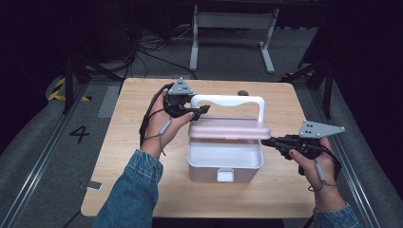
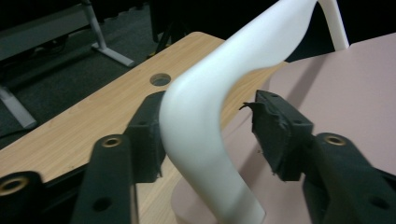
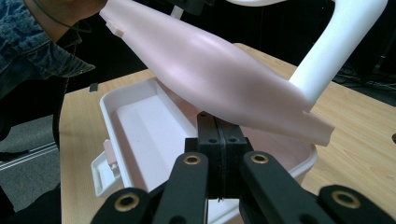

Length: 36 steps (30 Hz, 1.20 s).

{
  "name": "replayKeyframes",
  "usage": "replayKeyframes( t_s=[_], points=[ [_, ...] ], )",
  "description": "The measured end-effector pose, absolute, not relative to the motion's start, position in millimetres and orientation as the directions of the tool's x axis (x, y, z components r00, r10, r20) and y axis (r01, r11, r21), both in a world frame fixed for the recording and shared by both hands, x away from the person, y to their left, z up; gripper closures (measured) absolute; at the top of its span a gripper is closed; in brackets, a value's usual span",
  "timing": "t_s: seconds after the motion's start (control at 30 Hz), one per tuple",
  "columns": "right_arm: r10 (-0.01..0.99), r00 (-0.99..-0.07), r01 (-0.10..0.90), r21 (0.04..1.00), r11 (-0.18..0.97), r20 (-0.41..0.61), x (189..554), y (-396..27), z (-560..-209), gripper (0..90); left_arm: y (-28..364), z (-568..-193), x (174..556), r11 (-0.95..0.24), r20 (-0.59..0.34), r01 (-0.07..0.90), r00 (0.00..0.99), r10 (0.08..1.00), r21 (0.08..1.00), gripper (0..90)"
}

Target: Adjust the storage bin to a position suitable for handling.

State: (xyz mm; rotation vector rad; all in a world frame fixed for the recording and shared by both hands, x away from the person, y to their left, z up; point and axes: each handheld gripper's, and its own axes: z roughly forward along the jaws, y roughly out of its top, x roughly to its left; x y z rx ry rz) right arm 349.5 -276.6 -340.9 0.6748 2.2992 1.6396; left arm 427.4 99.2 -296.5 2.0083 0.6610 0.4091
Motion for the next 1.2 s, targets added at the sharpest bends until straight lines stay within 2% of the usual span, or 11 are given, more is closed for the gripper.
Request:
replayKeyframes(
  t_s=[0.13, 0.27, 0.77, 1.2],
  points=[
    [0.494, -0.866, 0.23, 0.938, 0.26, 0.076, 350, -278, -341, 90.0, 111, -294, 417, -0.388, 0.035, 0.265, 0.786, 0.617, 0.882, 40.3],
    [0.495, -0.865, 0.232, 0.938, 0.257, 0.079, 350, -278, -341, 90.0, 123, -291, 408, -0.366, 0.03, 0.259, 0.78, 0.625, 0.894, 40.1],
    [0.5, -0.862, 0.228, 0.945, 0.235, 0.084, 355, -278, -337, 90.0, 159, -302, 366, -0.398, 0.029, 0.291, 0.776, 0.63, 0.87, 39.1],
    [0.511, -0.856, 0.2, 0.96, 0.194, 0.075, 369, -274, -327, 90.0, 152, -309, 365, -0.389, 0.011, 0.286, 0.793, 0.609, 0.876, 37.0]
  ],
)
